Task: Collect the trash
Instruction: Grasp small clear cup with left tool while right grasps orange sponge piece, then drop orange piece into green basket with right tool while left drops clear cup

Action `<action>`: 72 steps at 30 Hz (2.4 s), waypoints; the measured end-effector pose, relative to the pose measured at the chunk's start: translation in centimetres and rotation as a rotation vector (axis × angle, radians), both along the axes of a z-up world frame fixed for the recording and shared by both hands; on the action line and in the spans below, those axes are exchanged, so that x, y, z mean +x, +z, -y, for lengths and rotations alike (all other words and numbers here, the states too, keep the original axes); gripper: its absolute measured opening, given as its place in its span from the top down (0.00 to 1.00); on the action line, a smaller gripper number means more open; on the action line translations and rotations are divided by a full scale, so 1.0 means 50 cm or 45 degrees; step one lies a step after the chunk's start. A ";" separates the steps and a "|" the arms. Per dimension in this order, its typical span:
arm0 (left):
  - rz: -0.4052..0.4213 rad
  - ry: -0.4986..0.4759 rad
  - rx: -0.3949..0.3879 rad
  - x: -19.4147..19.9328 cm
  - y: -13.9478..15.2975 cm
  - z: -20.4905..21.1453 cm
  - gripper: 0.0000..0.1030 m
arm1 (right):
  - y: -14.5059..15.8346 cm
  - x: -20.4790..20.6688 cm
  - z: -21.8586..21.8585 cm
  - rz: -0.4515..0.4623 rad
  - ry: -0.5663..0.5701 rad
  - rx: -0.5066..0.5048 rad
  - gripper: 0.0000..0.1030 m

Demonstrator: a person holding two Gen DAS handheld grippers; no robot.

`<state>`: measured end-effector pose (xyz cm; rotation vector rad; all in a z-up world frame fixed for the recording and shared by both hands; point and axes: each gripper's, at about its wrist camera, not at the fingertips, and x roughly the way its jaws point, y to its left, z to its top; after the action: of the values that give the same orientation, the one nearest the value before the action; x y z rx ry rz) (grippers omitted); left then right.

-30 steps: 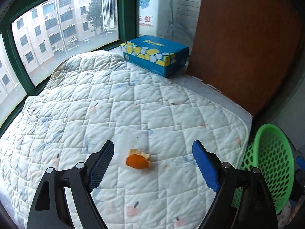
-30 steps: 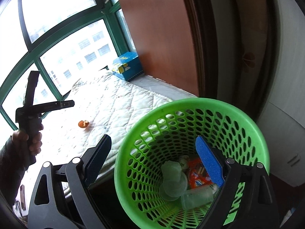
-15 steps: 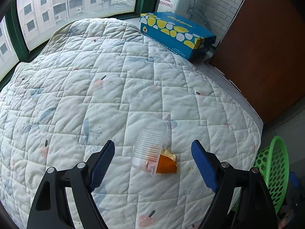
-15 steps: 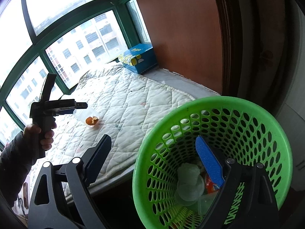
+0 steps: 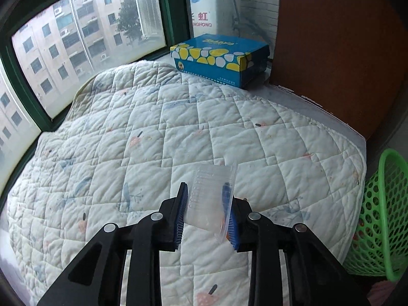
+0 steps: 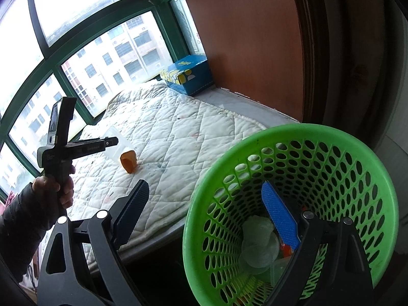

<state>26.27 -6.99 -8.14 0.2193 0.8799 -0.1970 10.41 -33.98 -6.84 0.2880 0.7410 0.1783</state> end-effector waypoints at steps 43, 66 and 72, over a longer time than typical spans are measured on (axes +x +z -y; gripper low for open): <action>-0.015 0.267 -0.230 -0.101 0.037 -0.303 0.74 | -0.168 0.302 -0.431 -0.171 0.436 -0.406 0.49; -0.007 0.052 -0.331 -0.170 0.087 -0.139 0.74 | 0.000 0.092 -0.242 -0.014 0.154 -0.280 0.59; -0.009 -0.059 -0.348 -0.195 0.101 -0.067 0.74 | 0.023 0.025 -0.155 -0.010 -0.019 -0.267 0.59</action>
<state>16.50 -3.66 -3.10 -0.0159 0.8456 -0.3582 11.66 -26.23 -5.68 0.0944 0.7583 0.0843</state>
